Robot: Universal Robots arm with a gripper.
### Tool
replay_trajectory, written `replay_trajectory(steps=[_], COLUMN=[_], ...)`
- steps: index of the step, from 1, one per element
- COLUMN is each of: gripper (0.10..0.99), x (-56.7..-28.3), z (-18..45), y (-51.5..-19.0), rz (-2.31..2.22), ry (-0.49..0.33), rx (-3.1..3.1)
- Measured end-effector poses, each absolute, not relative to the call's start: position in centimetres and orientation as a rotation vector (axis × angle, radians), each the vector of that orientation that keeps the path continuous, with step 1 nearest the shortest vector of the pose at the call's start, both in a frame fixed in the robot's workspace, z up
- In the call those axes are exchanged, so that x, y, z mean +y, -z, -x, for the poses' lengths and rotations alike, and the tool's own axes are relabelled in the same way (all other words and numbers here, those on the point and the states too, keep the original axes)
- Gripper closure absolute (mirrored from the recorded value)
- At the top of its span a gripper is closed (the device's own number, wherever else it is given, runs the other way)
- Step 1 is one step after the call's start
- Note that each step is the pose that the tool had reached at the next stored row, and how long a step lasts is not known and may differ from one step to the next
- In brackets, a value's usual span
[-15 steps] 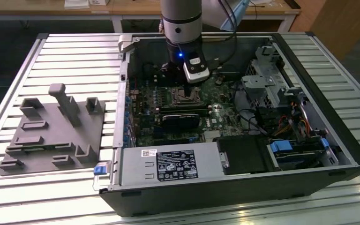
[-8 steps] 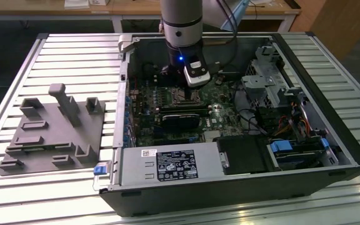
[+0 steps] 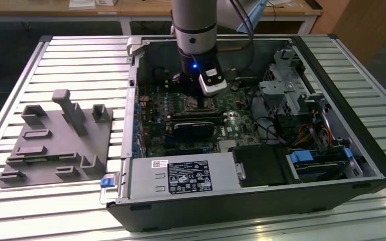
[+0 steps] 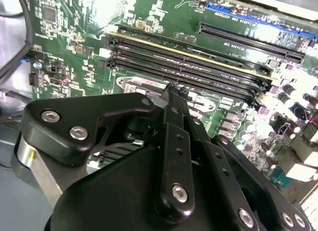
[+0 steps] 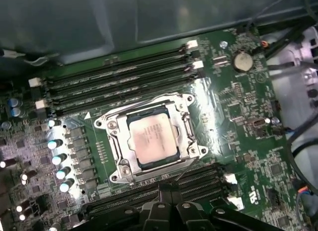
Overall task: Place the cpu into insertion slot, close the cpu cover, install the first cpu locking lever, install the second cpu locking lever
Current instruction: 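Install the second cpu locking lever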
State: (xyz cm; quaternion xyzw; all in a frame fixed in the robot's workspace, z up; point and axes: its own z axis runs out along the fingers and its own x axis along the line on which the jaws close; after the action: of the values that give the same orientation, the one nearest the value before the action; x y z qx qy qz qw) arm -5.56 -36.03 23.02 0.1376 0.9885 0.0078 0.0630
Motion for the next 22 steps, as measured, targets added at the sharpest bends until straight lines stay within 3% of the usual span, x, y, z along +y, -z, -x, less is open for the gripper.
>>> replay_trajectory(steps=[16,22], gripper=[0.98,0.98], x=[-36.9,-37.5], z=[7.4,7.5], y=[-21.5,-21.4], rz=[-0.341,-0.344], ry=[-0.051,-0.132], rx=[2.999,3.002])
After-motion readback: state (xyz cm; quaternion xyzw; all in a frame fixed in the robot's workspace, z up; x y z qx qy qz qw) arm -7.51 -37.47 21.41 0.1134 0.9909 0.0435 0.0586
